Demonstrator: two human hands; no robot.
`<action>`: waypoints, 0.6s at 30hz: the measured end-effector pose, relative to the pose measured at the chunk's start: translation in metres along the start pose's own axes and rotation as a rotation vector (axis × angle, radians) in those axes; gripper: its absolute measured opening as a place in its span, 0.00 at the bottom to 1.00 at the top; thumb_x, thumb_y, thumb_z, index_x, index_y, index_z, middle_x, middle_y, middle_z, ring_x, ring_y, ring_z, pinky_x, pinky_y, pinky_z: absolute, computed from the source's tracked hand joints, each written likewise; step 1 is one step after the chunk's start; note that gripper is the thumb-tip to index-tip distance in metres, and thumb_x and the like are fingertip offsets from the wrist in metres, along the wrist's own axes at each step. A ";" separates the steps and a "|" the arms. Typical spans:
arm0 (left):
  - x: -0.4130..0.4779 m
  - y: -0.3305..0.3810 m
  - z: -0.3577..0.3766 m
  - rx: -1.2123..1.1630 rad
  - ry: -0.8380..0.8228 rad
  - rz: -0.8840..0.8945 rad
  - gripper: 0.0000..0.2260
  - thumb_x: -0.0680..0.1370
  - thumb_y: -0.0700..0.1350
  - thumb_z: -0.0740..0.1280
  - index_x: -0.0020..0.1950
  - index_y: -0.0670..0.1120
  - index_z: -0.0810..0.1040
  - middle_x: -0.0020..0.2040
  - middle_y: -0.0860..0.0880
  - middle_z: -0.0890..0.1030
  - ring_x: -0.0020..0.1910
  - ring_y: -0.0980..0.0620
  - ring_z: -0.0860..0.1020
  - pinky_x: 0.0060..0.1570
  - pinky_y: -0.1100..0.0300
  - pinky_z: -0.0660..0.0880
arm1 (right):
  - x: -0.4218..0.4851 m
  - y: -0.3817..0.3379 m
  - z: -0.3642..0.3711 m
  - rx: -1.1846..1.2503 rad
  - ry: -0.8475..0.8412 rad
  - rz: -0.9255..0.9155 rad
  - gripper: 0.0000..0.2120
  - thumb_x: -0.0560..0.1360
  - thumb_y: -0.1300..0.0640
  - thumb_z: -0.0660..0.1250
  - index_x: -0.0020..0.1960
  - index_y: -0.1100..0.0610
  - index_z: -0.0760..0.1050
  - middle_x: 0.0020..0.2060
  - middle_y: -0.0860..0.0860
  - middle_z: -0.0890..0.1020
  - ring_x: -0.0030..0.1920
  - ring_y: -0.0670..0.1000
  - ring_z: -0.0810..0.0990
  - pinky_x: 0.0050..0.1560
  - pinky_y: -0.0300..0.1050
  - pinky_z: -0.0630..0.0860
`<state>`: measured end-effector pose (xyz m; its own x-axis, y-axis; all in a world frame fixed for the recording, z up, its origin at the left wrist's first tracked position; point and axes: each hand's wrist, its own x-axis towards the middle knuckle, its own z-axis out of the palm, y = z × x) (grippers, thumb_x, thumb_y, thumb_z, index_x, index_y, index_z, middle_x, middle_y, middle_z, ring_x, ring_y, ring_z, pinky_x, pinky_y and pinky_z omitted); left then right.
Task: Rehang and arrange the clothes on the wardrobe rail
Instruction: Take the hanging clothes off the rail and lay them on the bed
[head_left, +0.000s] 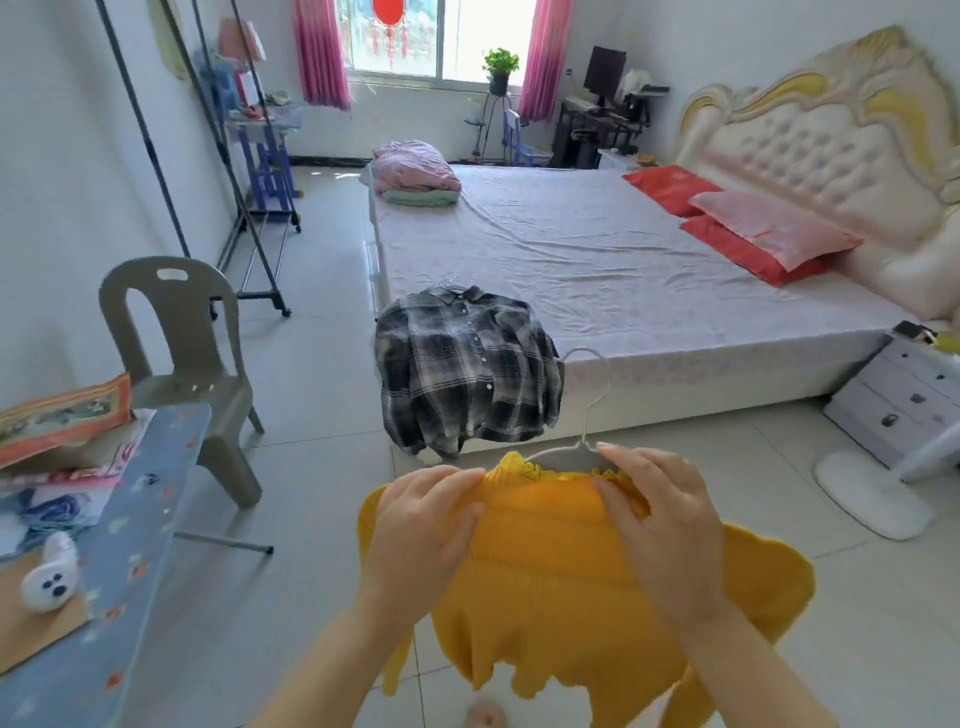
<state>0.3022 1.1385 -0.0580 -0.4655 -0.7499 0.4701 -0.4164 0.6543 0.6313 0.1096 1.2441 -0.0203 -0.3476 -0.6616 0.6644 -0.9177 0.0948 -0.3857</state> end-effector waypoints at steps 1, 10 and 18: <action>0.014 -0.012 0.002 0.008 0.007 -0.017 0.17 0.75 0.55 0.58 0.58 0.52 0.78 0.53 0.54 0.80 0.54 0.55 0.74 0.55 0.51 0.72 | 0.016 0.004 0.018 0.016 -0.001 -0.009 0.15 0.71 0.51 0.67 0.55 0.56 0.80 0.45 0.50 0.79 0.47 0.45 0.72 0.50 0.35 0.70; 0.172 -0.101 0.025 0.096 0.040 -0.114 0.18 0.74 0.55 0.59 0.59 0.51 0.78 0.53 0.54 0.80 0.52 0.56 0.75 0.54 0.49 0.74 | 0.168 0.050 0.163 0.153 -0.047 0.012 0.13 0.68 0.55 0.71 0.53 0.54 0.81 0.44 0.49 0.80 0.48 0.45 0.73 0.50 0.33 0.68; 0.318 -0.161 0.055 0.098 0.038 -0.147 0.20 0.72 0.55 0.58 0.59 0.51 0.78 0.51 0.60 0.75 0.53 0.60 0.70 0.56 0.53 0.71 | 0.301 0.094 0.260 0.240 -0.131 0.072 0.15 0.68 0.60 0.75 0.54 0.53 0.81 0.44 0.46 0.79 0.49 0.48 0.75 0.52 0.23 0.63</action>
<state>0.1786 0.8006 -0.0439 -0.3649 -0.8402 0.4011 -0.5531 0.5422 0.6326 -0.0311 0.8602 -0.0224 -0.3683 -0.7515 0.5474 -0.8142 -0.0236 -0.5801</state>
